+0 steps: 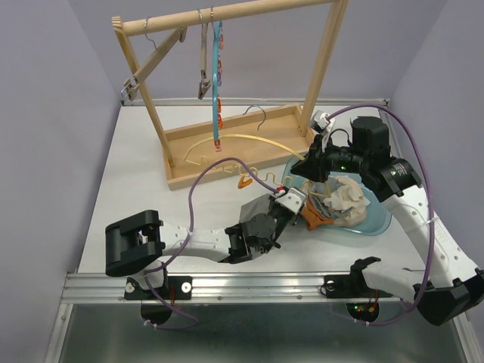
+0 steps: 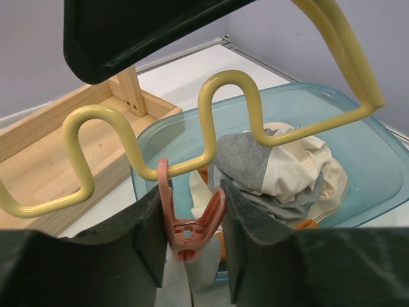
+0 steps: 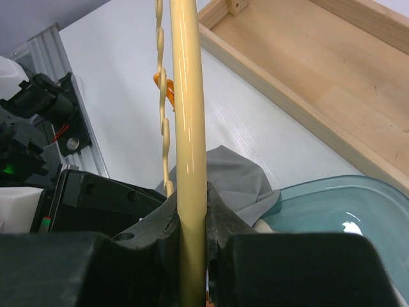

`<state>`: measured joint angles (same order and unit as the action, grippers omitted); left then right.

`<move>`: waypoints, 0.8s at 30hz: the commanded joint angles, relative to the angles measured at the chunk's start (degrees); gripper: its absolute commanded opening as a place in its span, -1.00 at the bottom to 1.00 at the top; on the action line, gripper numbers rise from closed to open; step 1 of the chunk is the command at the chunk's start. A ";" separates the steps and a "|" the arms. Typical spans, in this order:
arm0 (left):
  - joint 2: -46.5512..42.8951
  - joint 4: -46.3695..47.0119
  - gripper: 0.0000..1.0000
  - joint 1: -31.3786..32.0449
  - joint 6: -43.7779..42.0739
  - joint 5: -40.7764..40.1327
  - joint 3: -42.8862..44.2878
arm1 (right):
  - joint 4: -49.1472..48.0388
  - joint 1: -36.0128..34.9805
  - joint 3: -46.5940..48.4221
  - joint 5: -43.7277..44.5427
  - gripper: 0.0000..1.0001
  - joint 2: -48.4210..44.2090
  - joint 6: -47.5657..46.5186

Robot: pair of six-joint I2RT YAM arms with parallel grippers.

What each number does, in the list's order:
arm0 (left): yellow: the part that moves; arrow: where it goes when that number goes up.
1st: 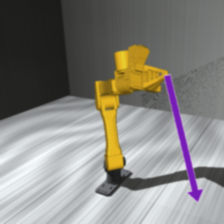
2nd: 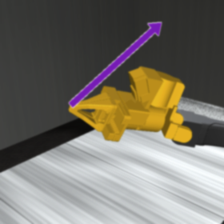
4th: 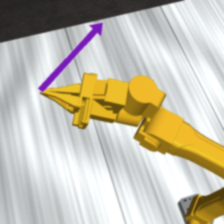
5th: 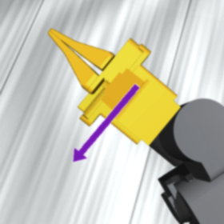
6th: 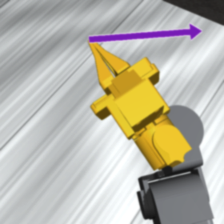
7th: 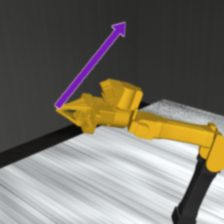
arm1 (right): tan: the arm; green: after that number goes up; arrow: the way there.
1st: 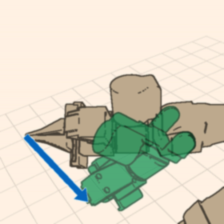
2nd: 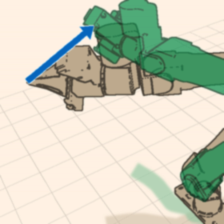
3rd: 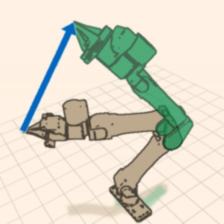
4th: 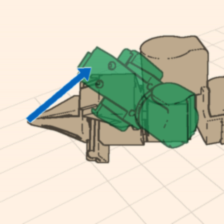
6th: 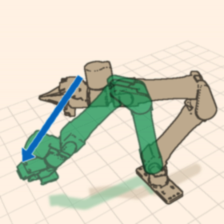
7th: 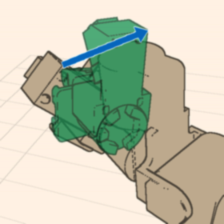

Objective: Remove the underwear clipped to the hanger
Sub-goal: Remove the underwear from the hanger.

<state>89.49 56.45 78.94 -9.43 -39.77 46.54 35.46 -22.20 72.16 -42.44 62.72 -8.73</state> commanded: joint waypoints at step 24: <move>-23.74 -8.45 0.51 -0.10 6.09 17.71 -10.94 | -2.95 -0.39 -5.01 14.22 -0.99 -6.99 -2.78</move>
<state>70.19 50.72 78.87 -4.75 -24.84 38.20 35.57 -22.20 68.23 -31.44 58.33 -9.85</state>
